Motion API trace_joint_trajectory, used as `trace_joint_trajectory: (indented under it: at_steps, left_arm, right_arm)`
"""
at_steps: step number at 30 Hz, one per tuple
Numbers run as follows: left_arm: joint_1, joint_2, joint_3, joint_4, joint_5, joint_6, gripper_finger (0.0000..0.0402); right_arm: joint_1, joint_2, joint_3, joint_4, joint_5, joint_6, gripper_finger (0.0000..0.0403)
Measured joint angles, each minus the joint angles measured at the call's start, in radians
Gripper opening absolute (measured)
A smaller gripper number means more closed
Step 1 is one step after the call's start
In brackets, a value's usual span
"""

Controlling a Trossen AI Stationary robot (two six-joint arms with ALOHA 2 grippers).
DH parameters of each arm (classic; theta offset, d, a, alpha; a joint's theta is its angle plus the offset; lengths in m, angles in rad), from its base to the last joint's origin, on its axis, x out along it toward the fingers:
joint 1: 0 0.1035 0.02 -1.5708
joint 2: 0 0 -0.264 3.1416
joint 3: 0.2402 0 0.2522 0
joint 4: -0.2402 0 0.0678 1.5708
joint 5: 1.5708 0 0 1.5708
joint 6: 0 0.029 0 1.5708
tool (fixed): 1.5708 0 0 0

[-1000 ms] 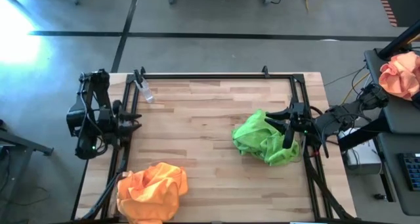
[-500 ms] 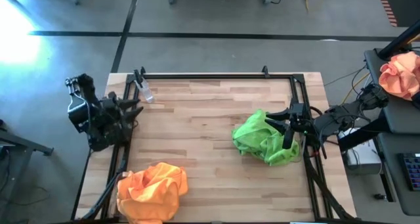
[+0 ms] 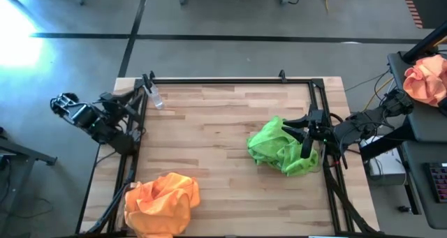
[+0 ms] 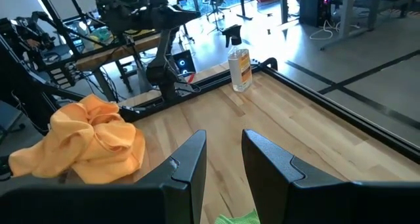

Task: Sort microfiber towel by color & place in baskets
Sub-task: Return to Home Position

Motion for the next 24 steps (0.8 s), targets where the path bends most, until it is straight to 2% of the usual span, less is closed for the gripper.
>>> trace_joint_trajectory:
  at_steps: [6,10,17,24]
  left_arm:
    - [0.143,0.006,-0.045,0.041,0.000,-0.004,0.0171]
    - [0.193,0.006,-0.086,0.130,-0.007,-0.005,0.0171]
    - [0.164,0.007,-0.226,0.337,0.001,0.018,0.0171]
    - [0.083,-0.010,-0.264,0.374,0.002,0.040,0.0171]
  right_arm:
    - [0.000,0.000,0.000,0.000,0.000,0.000,0.0091]
    - [0.000,0.000,0.000,0.000,0.000,0.004,0.0091]
    - [0.000,0.000,0.000,-0.004,0.000,0.002,0.0091]
    - [0.000,0.000,0.000,-0.004,0.000,0.001,0.0091]
